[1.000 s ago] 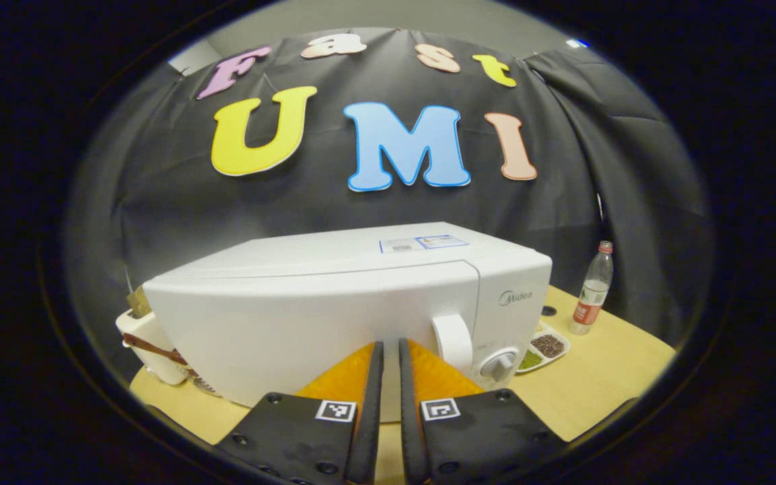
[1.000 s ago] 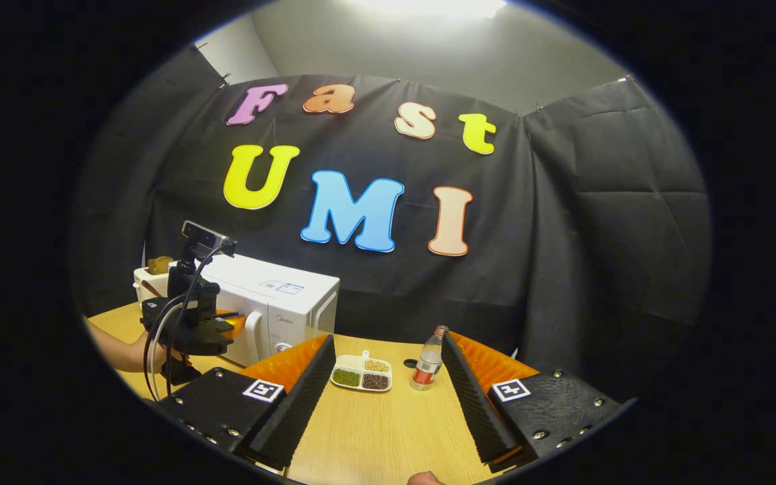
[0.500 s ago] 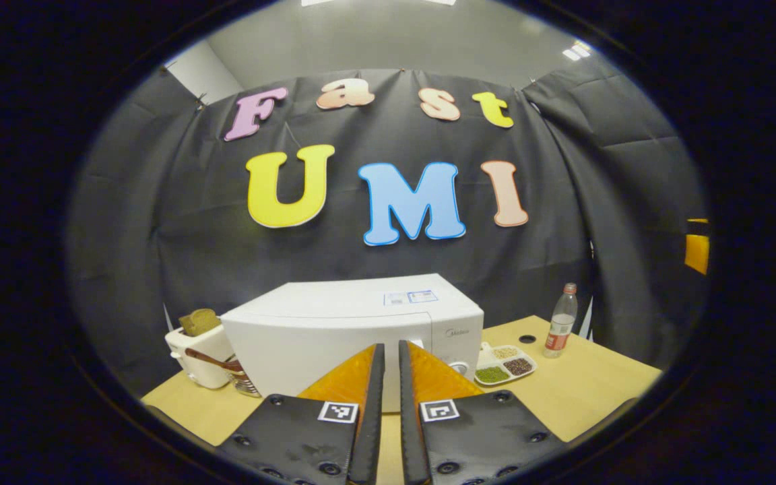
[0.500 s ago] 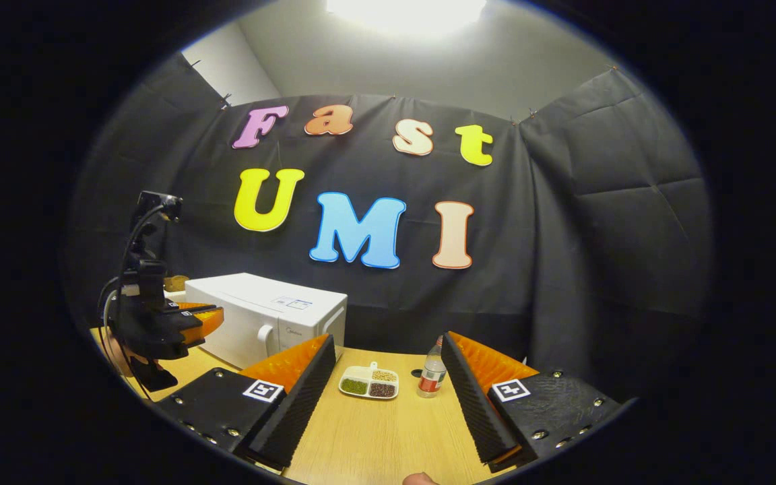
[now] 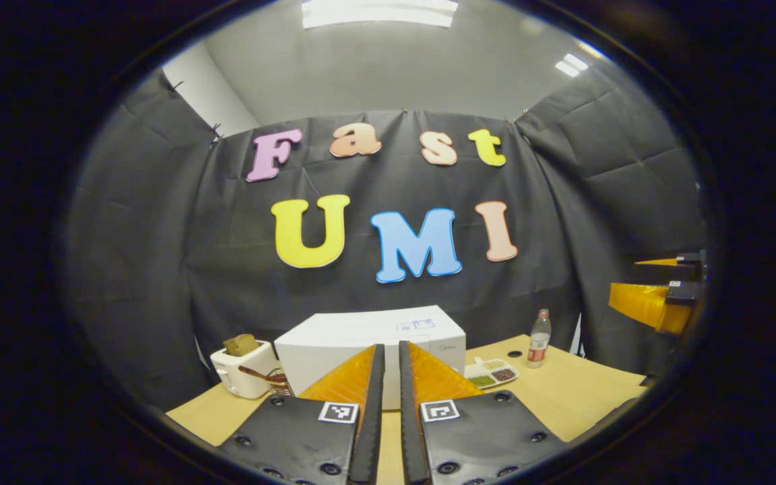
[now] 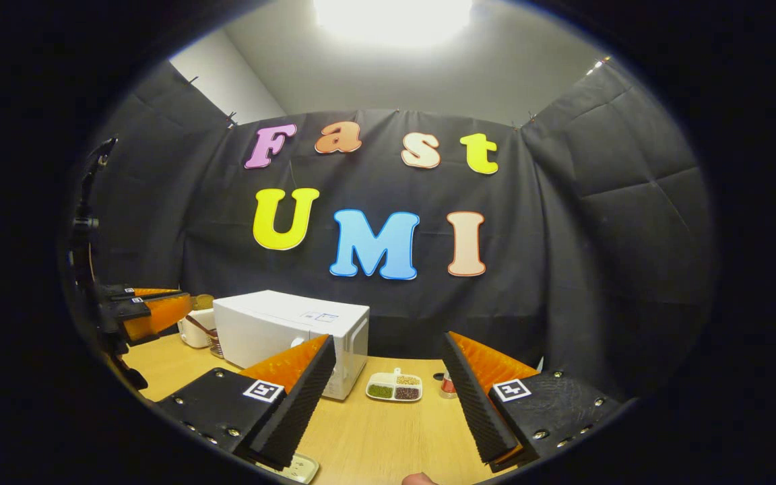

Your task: Open the microwave oven with the left hand, put the food in, and close the microwave oven.

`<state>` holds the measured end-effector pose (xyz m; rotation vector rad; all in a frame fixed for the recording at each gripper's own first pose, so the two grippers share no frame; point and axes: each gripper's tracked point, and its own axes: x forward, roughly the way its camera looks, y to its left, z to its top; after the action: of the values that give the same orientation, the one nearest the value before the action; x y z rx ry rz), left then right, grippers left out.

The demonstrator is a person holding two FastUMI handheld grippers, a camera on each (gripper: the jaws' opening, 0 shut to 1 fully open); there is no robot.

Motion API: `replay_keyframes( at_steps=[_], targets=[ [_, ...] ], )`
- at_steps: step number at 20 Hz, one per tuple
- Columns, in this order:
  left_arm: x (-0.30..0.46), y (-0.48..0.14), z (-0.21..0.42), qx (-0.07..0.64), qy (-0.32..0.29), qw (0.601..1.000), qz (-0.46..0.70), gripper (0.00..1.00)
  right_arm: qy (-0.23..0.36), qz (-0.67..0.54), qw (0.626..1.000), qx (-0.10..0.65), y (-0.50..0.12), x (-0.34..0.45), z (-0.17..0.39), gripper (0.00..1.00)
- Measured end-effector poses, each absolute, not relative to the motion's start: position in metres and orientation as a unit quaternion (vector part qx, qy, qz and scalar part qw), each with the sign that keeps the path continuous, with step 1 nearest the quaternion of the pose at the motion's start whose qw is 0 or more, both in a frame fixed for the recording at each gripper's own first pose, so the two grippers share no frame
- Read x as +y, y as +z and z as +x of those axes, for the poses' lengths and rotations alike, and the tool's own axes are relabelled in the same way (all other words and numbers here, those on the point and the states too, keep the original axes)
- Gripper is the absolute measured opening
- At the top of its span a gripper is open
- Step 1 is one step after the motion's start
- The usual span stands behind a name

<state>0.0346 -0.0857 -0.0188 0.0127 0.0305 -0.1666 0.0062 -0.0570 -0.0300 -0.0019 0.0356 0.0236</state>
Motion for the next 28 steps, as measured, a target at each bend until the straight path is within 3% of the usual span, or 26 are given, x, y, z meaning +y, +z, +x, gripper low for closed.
replay_keyframes(
  at_steps=[4,8,14,19,20,26,28],
  targets=[
    [-0.067,0.000,-0.002,-0.002,-0.091,0.996,0.007,0.22,0.005,-0.004,1.000,0.016,-0.027,-0.033,-0.011,0.97],
    [-0.049,0.004,-0.026,-0.014,-0.095,0.995,0.008,0.91,0.000,0.010,1.000,0.017,-0.022,-0.013,-0.025,0.97],
    [-0.007,0.004,-0.035,-0.027,-0.032,0.999,-0.006,0.99,0.005,-0.003,1.000,0.010,-0.014,0.007,-0.031,0.97],
    [0.005,0.003,-0.031,-0.024,-0.020,0.999,-0.004,0.99,0.013,0.015,1.000,-0.002,-0.006,0.015,-0.026,0.97],
    [0.010,0.006,-0.030,-0.027,-0.014,1.000,-0.002,0.94,0.018,0.019,1.000,-0.003,-0.004,0.018,-0.025,0.97],
    [0.034,0.012,-0.036,-0.038,0.013,0.999,0.004,0.99,0.034,0.010,0.999,-0.018,0.007,0.032,-0.022,0.97],
    [0.040,0.014,-0.038,-0.042,0.018,0.999,0.007,0.96,0.039,0.006,0.999,-0.020,0.006,0.038,-0.020,0.97]
  ],
)
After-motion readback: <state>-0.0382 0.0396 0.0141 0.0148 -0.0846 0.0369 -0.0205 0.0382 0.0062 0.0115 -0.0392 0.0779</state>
